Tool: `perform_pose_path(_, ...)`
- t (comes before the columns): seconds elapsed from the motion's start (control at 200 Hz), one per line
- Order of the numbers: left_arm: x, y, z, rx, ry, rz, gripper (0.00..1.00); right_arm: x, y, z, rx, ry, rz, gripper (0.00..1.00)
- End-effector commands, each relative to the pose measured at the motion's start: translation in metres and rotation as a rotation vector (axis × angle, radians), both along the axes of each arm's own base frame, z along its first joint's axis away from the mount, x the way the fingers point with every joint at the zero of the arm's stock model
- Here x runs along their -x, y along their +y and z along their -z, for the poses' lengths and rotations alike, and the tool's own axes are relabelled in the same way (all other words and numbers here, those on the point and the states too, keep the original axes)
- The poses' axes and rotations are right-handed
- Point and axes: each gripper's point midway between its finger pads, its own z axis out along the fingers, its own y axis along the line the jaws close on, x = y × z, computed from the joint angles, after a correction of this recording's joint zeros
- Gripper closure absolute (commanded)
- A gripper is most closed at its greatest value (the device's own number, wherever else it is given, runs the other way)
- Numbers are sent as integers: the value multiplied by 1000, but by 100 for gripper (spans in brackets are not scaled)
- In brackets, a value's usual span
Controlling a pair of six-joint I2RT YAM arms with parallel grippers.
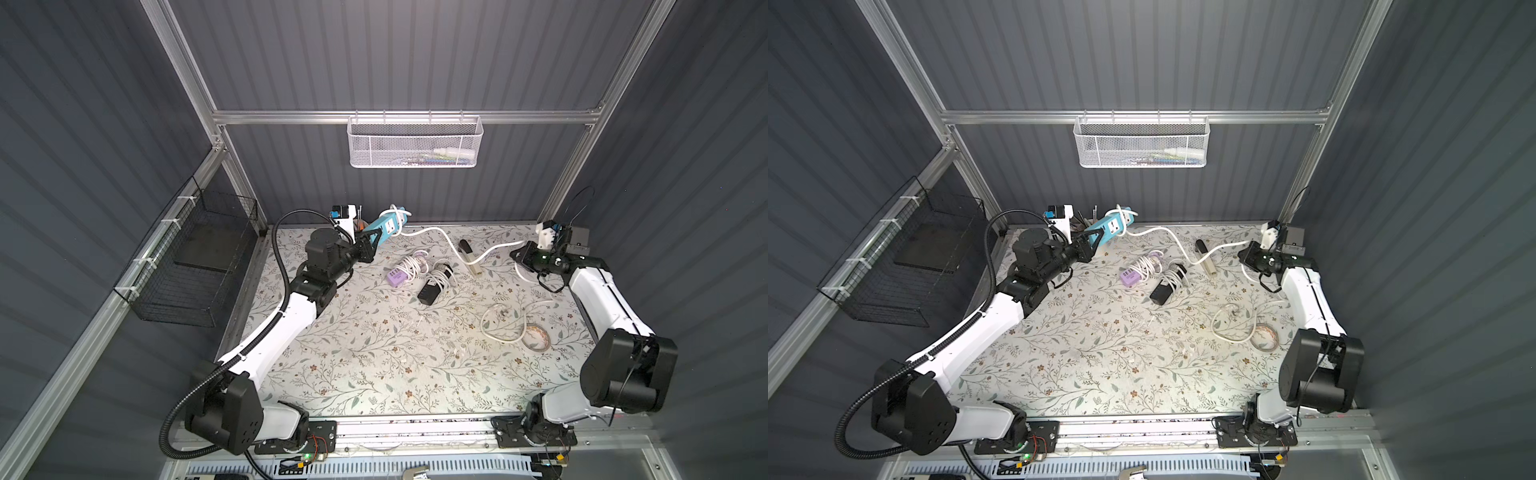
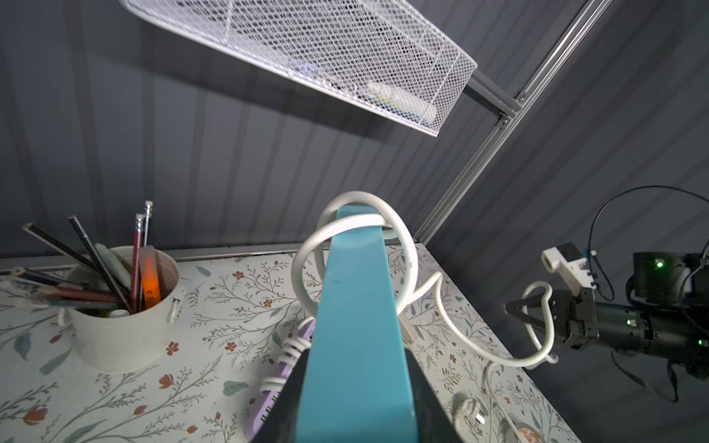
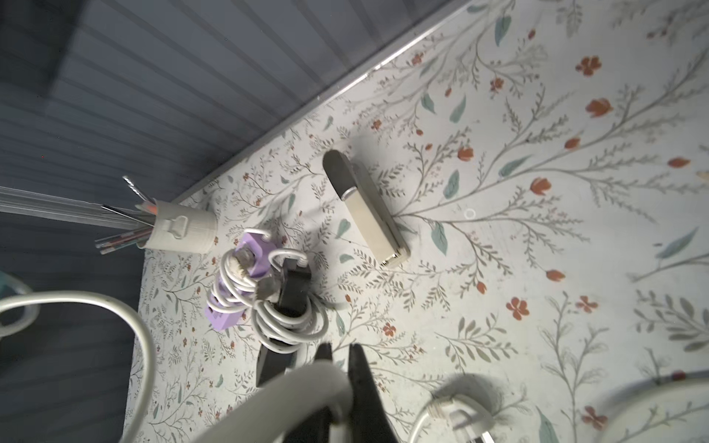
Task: Unwrap the cord wrapped around the power strip
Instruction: Unwrap the power cord from the power strip.
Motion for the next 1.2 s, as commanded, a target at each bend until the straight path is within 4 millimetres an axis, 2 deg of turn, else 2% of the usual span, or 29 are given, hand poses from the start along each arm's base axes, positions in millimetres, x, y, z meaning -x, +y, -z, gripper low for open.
perform_pose_path(0.0,8,23,-89,54,-259,-84,100,-1,-2,30,20,62,23,100)
perform_pose_path(0.16,5,39,-109,60,-292,-114,100,-7,-11,69,44,140,50,100)
perform_pose_path(0.475,12,51,-112,61,-297,-129,100,-26,-32,125,24,269,132,100)
perform_pose_path(0.705,17,56,-119,75,-319,-135,100,-29,-35,148,-12,329,170,100)
perform_pose_path(0.886,18,47,-118,106,-314,-77,100,-27,-30,150,-12,330,155,100)
perform_pose_path(0.946,17,41,-116,115,-304,-47,100,-26,-26,148,-12,320,139,91)
perform_pose_path(1.026,15,36,-113,123,-295,-16,100,-24,-20,141,-12,299,118,74)
perform_pose_path(1.196,11,23,-106,141,-264,53,100,-17,-10,115,-5,235,83,51)
